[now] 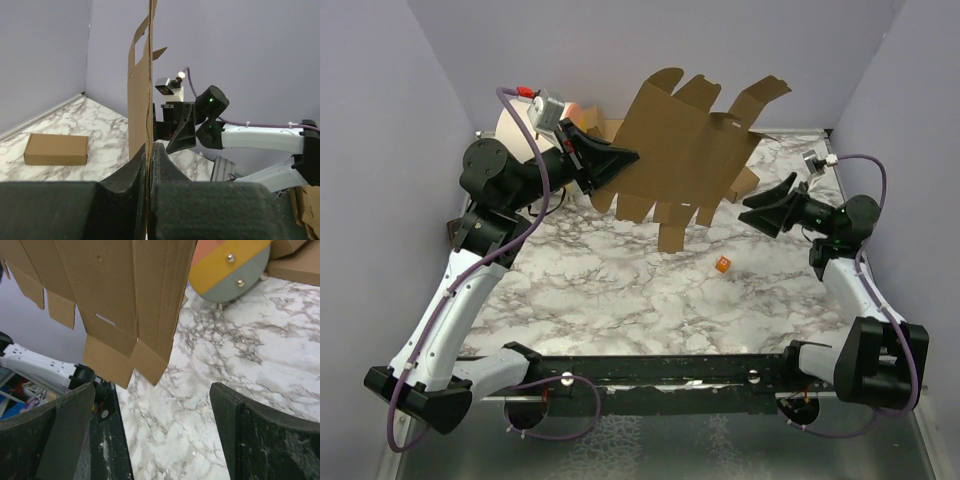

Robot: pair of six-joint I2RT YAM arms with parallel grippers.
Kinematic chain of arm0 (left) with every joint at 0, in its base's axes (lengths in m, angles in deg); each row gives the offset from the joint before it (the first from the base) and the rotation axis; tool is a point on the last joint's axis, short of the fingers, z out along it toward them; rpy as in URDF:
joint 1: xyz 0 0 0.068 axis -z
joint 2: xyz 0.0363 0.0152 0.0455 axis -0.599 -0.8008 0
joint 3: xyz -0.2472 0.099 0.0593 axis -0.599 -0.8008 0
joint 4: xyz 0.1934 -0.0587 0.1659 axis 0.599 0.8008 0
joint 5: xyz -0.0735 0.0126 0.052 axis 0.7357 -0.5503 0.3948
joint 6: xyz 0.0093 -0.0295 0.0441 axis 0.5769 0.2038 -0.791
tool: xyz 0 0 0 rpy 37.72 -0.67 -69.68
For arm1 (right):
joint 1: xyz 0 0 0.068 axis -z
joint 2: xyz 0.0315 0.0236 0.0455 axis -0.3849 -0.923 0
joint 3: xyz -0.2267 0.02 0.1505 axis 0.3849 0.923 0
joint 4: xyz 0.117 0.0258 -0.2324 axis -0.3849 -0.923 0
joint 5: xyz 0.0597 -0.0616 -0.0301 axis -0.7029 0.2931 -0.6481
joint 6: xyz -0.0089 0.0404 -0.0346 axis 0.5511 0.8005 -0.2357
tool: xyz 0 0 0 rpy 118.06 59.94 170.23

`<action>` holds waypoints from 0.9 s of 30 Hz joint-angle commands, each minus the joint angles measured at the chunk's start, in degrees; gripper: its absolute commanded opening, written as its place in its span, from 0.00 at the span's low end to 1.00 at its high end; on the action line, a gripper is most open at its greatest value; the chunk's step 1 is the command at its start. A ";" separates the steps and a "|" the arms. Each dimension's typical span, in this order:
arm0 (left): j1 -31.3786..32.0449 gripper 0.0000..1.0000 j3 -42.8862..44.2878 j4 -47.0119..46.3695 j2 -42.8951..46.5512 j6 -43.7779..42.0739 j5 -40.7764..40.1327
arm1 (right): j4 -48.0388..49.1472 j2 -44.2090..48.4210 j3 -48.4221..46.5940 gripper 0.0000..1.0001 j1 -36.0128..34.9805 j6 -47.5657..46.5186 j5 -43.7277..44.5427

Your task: Fold the paper box

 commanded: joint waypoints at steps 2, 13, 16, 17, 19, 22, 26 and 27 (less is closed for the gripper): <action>-0.24 0.00 1.00 -7.03 0.26 5.21 2.58 | 14.98 -2.69 -4.09 1.00 -1.68 11.37 4.24; -0.27 0.00 -0.59 -12.97 0.50 9.85 4.52 | 22.83 -5.76 -11.69 0.91 -3.67 19.60 5.45; -0.22 0.00 -1.03 -14.01 0.70 10.63 4.78 | 23.62 -6.07 -12.76 0.80 -4.02 20.60 5.26; -0.27 0.00 -1.05 -14.06 0.75 10.63 4.77 | 24.05 -6.08 -12.83 0.77 -4.02 20.87 5.20; -0.27 0.00 -1.10 -14.14 0.86 10.64 4.87 | 24.58 -5.96 -12.86 0.70 -4.02 21.54 5.20; -0.29 0.00 -1.13 -14.06 0.95 10.70 4.99 | 24.92 -5.50 -12.87 0.54 -4.02 21.93 5.24; -0.35 0.00 -1.07 -13.27 1.26 9.99 4.49 | 24.91 -4.72 -12.80 0.31 -4.02 21.99 4.81; -0.35 0.00 -1.09 -12.98 1.38 9.69 4.23 | 24.55 -4.35 -12.87 0.23 -4.02 21.74 4.64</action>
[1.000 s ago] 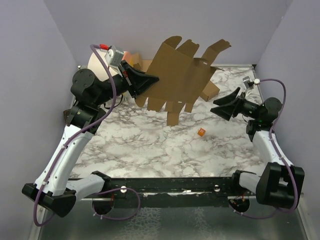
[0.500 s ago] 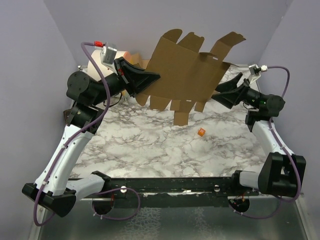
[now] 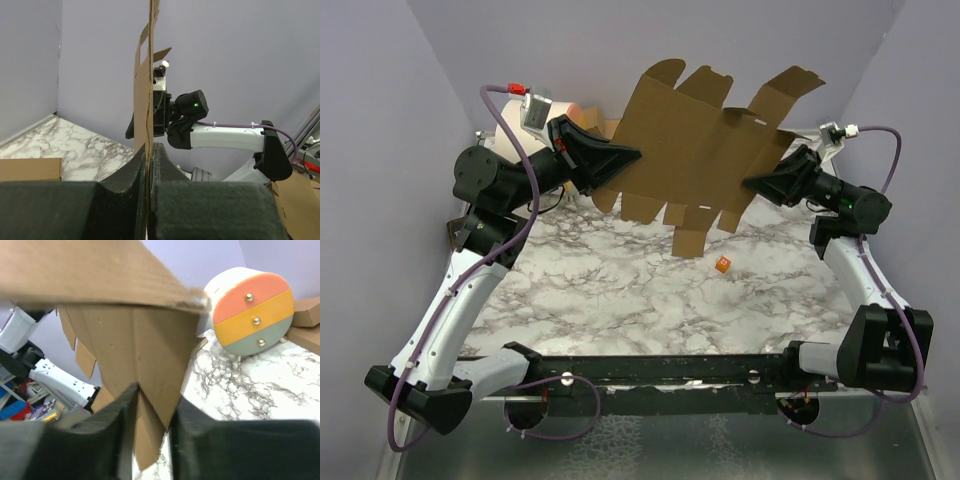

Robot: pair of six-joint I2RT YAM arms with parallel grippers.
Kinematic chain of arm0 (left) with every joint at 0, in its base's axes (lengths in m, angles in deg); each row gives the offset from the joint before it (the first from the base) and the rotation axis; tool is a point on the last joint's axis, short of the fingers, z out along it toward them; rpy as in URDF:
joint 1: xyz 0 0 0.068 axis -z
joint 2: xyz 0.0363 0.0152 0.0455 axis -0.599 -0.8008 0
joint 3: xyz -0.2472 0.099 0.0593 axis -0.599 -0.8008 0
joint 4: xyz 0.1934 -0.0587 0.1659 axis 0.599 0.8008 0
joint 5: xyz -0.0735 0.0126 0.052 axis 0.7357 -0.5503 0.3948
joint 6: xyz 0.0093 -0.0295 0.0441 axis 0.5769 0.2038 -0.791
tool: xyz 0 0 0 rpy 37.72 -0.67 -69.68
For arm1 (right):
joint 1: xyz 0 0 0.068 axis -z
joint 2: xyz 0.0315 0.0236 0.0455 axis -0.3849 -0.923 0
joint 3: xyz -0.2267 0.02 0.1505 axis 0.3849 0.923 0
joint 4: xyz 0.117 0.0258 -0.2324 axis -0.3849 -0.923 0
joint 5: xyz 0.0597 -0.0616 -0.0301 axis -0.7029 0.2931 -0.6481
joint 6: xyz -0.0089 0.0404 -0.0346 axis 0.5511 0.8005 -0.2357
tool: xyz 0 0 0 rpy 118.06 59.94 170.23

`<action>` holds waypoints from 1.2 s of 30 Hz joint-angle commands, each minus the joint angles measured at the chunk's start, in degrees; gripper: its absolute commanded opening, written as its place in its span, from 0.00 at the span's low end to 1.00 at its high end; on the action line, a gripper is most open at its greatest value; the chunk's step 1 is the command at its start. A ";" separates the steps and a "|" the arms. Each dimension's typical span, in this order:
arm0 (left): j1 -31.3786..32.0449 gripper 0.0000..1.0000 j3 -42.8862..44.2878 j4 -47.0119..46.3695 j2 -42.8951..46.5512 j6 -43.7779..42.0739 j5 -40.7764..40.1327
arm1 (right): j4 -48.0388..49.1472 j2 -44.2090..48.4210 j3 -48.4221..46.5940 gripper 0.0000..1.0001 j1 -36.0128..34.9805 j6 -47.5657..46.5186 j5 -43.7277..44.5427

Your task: Fold the paper box

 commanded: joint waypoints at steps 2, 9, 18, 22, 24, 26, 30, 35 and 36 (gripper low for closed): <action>-0.36 0.00 0.14 -0.36 1.44 -0.91 -0.18 | 0.62 2.15 -1.02 0.09 -0.15 -0.36 0.06; -0.36 0.02 -4.40 3.35 2.39 -4.97 -4.46 | -7.89 6.41 -1.83 0.01 1.37 -4.96 -1.16; -0.36 0.37 -12.55 2.73 5.76 -9.92 -9.31 | -15.05 8.08 -4.44 0.01 2.39 -9.36 -2.30; -0.36 0.37 -14.79 2.79 6.97 -11.18 -11.21 | -18.50 8.49 -5.23 0.01 2.39 -12.55 -2.48; -0.36 0.37 -15.44 2.14 7.44 -11.20 -11.65 | -20.79 8.68 -5.68 0.01 2.39 -14.71 -2.57; -0.36 0.37 -15.58 1.74 7.74 -11.34 -12.30 | -22.91 8.78 -6.39 0.01 2.39 -17.16 -3.03; -0.36 0.38 -15.63 0.50 8.29 -11.79 -14.25 | -28.22 9.11 -7.41 0.01 2.39 -21.40 -2.89; -0.02 0.30 -14.99 -0.73 6.13 -10.82 -13.35 | -32.11 9.05 -8.41 0.01 2.39 -24.09 -2.45; 0.17 0.24 -14.96 -1.02 5.81 -10.66 -13.09 | -33.38 9.12 -8.71 0.01 2.32 -24.94 -2.29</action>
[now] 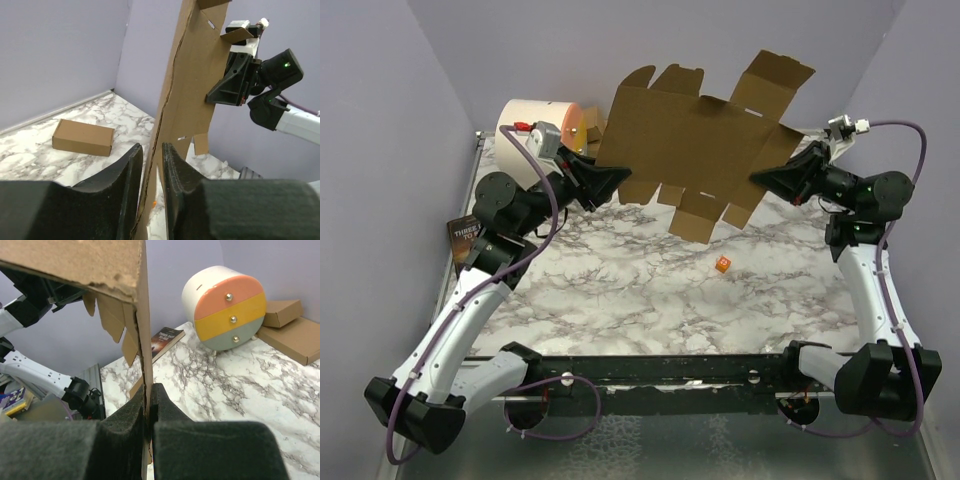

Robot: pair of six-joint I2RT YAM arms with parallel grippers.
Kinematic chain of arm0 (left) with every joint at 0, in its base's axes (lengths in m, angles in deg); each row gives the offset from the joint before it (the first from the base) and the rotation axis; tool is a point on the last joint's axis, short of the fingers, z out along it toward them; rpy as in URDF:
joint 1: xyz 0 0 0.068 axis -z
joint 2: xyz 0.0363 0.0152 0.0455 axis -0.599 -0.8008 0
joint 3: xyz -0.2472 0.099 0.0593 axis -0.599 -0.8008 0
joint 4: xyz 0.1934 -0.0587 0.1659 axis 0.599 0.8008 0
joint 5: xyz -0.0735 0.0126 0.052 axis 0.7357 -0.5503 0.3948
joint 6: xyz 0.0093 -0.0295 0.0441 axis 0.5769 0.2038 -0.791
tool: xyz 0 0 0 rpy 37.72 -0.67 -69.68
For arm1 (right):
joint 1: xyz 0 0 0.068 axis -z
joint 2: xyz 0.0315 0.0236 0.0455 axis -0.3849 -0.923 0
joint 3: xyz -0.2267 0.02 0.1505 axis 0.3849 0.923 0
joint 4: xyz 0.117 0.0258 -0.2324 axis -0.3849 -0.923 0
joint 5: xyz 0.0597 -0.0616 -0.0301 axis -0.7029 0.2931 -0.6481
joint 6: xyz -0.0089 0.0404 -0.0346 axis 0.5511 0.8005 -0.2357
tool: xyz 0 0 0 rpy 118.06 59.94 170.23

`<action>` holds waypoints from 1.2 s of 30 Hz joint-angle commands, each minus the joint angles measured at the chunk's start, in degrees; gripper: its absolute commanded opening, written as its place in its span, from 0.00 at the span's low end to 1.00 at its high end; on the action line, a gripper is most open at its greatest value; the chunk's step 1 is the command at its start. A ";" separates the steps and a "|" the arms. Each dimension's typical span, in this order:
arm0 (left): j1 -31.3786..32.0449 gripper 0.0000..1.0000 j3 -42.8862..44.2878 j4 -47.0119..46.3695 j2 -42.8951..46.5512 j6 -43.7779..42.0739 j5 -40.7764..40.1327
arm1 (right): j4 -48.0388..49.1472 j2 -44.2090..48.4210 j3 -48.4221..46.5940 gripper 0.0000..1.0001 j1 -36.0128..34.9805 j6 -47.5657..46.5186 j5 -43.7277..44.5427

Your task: Fold the paper box

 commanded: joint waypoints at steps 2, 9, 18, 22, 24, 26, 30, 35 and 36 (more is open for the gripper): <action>0.97 0.16 0.57 -3.15 -1.57 0.30 -0.65 | -9.19 1.23 -3.14 0.01 0.34 -7.20 0.54; 6.56 0.05 0.92 -2.36 -3.37 -2.20 -3.76 | -18.50 0.99 -5.13 0.01 0.26 -14.06 3.98; 13.61 0.00 2.27 1.24 -6.61 -6.41 -12.10 | -23.09 0.68 -5.72 0.01 -0.10 -17.43 5.94; 15.50 0.00 2.70 2.42 -7.52 -7.67 -15.34 | -23.07 0.65 -5.25 0.01 -0.40 -17.61 5.93; 15.84 0.00 3.16 2.52 -8.68 -7.13 -14.97 | -22.99 0.51 -5.01 0.01 -0.57 -17.75 5.79; 16.06 0.00 3.55 2.68 -9.92 -6.63 -14.31 | -22.90 0.57 -4.81 0.01 -0.54 -17.87 5.59; 16.14 0.00 3.82 2.58 -11.03 -6.01 -13.57 | -22.96 0.88 -4.33 0.01 -0.54 -18.27 5.45; 16.11 0.00 2.48 2.02 -9.14 -6.09 -13.47 | -25.66 1.36 -3.61 0.01 -0.54 -19.44 8.17; 16.11 0.00 1.96 1.86 -8.69 -6.06 -13.48 | -26.06 1.38 -3.45 0.01 -0.54 -19.61 8.70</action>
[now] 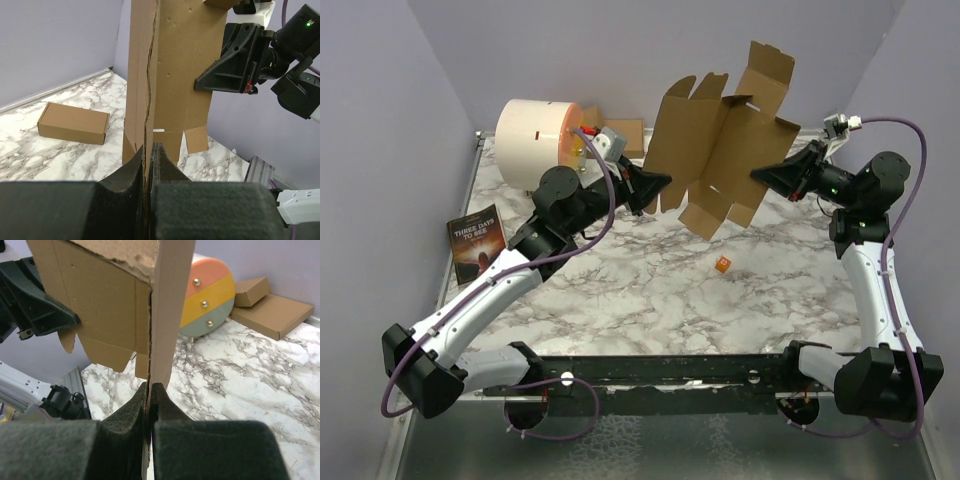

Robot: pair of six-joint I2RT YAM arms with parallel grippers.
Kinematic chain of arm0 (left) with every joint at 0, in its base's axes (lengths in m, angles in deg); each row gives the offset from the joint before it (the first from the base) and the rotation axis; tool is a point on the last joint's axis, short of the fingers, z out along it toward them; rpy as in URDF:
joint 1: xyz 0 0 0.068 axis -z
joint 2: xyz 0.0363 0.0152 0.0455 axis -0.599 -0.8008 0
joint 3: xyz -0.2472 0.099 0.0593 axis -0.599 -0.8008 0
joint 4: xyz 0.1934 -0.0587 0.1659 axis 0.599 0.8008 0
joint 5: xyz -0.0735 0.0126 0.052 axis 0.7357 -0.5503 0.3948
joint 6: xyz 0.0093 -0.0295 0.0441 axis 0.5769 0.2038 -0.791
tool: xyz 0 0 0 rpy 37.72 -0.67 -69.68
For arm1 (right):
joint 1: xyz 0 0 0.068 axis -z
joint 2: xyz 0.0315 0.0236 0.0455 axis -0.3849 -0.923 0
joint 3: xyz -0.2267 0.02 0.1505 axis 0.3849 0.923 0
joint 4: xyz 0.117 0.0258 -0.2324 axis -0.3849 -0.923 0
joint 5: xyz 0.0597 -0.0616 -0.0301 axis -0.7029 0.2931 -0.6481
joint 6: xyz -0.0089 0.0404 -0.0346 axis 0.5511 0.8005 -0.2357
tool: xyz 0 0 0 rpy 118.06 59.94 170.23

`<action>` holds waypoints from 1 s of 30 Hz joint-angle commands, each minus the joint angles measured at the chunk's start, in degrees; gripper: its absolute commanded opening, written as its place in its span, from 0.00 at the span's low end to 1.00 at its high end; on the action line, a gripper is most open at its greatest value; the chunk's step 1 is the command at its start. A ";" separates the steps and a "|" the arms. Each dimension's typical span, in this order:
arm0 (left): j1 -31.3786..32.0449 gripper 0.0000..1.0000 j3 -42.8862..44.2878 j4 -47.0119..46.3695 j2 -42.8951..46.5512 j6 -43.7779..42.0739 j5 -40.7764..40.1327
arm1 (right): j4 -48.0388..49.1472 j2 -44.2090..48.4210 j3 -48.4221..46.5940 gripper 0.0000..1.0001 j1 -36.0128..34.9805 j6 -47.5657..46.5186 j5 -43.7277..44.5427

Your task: Fold the paper box

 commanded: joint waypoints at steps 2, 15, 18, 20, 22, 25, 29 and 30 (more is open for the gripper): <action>0.51 0.00 -2.13 0.22 3.09 0.45 0.58 | -1.51 1.19 0.95 0.01 -0.41 -2.06 4.33; -9.59 0.00 -6.02 -11.58 3.44 15.34 19.78 | 12.30 1.17 3.88 0.01 -0.41 8.17 -3.85; -9.92 0.00 -5.67 -13.92 1.81 18.38 23.35 | 12.69 1.09 3.58 0.01 -0.41 8.71 -4.21; -9.97 0.00 -5.79 -16.27 0.79 20.74 24.90 | 12.48 0.89 3.41 0.01 -0.41 8.85 -4.18; -9.97 0.00 -6.16 -19.53 -0.14 23.16 25.94 | 12.32 0.63 3.26 0.01 -0.41 8.98 -4.00; -10.02 0.00 -5.85 -20.92 -0.94 24.74 26.65 | 12.27 0.44 3.11 0.01 -0.41 9.29 -3.99; -11.03 0.00 -6.04 -23.29 -1.39 27.93 27.30 | 13.90 0.53 3.48 0.01 -0.41 10.76 -4.53; -11.60 0.00 -6.36 -24.47 -1.55 29.40 27.68 | 15.29 0.54 3.81 0.01 -0.41 11.92 -4.79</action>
